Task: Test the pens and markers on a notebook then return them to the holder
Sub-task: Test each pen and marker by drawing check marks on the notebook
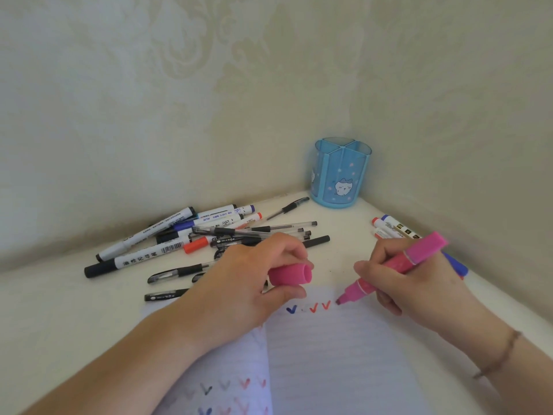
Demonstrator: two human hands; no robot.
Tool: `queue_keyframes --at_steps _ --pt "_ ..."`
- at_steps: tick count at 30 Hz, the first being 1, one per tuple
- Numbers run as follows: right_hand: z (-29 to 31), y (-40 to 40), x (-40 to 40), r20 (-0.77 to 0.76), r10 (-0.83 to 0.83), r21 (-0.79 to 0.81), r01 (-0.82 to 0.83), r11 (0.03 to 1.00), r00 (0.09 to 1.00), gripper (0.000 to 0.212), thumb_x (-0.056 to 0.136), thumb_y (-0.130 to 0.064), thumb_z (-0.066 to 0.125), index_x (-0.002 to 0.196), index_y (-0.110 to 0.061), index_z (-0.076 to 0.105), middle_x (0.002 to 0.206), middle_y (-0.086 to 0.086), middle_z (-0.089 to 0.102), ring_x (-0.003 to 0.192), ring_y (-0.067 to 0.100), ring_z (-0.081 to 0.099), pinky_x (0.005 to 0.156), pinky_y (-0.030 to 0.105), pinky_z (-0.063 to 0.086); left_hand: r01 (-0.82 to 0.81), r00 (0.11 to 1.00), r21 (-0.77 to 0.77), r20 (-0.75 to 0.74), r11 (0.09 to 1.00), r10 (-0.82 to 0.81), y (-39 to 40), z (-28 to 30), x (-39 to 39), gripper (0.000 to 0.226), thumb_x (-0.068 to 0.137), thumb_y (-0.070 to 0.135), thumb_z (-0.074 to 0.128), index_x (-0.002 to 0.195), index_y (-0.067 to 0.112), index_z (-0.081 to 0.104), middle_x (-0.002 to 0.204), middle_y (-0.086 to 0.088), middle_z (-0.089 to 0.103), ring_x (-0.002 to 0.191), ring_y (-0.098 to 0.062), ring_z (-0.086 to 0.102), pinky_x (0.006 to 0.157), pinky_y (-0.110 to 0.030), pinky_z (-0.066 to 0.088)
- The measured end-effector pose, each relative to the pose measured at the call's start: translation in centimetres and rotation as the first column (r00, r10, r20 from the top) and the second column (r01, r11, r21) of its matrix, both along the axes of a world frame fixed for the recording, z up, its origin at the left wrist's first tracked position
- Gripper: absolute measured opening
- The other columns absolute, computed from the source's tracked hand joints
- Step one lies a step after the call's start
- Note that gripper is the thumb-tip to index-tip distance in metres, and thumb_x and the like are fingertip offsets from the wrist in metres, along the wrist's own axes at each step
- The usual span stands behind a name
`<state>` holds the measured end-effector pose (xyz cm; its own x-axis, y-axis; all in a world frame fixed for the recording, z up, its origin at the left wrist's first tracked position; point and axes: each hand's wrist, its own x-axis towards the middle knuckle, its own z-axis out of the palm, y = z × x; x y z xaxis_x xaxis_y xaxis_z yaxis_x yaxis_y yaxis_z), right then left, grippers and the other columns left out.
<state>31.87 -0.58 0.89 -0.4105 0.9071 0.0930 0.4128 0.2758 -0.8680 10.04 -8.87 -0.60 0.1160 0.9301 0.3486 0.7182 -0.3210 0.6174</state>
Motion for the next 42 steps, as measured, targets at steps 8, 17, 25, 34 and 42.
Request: queue_keyframes --at_steps 8,17,25,34,42 --pt "0.1 0.4 0.3 -0.259 0.007 -0.008 -0.009 1.000 0.966 0.039 0.069 -0.038 0.079 0.052 -0.014 0.053 0.043 0.002 0.039 0.040 0.018 0.033 0.038 0.018 0.030 0.030 0.993 0.122 -0.115 0.992 -0.016 0.3 -0.3 -0.1 0.026 0.085 0.039 0.070 0.108 0.040 0.056 0.104 0.025 0.064 0.094 -0.002 0.062 0.079 -0.027 0.051" --pt "0.0 -0.3 0.2 -0.545 0.140 -0.048 -0.198 0.979 0.826 0.028 0.080 -0.022 0.048 0.068 -0.012 0.071 0.055 0.017 0.060 0.041 0.024 0.043 0.049 0.032 0.022 -0.048 0.999 0.151 0.025 0.987 0.044 0.5 -0.6 0.1 0.024 0.081 0.038 0.075 0.102 0.031 0.065 0.088 0.018 0.066 0.080 -0.007 0.060 0.070 -0.018 0.048" --pt "0.0 -0.2 0.2 -0.591 0.059 -0.070 -0.124 0.990 0.805 0.030 0.079 -0.021 0.046 0.063 -0.009 0.069 0.053 0.018 0.060 0.038 0.023 0.041 0.049 0.038 0.019 0.023 1.000 0.245 -0.006 0.969 -0.022 0.3 -0.4 0.3 0.019 0.091 0.038 0.061 0.107 0.028 0.058 0.096 0.017 0.060 0.084 -0.010 0.058 0.074 -0.016 0.045" --pt "-0.7 -1.7 -1.4 -0.607 0.229 -0.013 -0.297 0.955 0.761 0.045 0.074 -0.057 0.065 0.074 -0.012 0.065 0.056 0.015 0.064 0.036 0.022 0.047 0.044 0.020 0.028 0.130 0.991 0.229 -0.021 0.965 -0.129 -0.1 0.3 0.9 0.035 0.100 0.043 0.036 0.107 0.016 0.057 0.081 0.012 0.053 0.070 0.002 0.045 0.065 -0.008 0.032" --pt "-1.6 -3.6 -3.7 -0.699 0.211 0.087 -0.212 0.973 0.683 0.035 0.078 -0.049 0.064 0.065 -0.017 0.059 0.051 0.016 0.063 0.032 0.022 0.047 0.042 0.022 0.028 -0.187 0.960 0.366 0.266 0.912 0.090 0.1 -0.5 2.6 0.053 0.102 0.037 0.028 0.070 0.015 0.063 0.046 0.008 0.040 0.042 -0.007 0.040 0.048 -0.012 0.027"
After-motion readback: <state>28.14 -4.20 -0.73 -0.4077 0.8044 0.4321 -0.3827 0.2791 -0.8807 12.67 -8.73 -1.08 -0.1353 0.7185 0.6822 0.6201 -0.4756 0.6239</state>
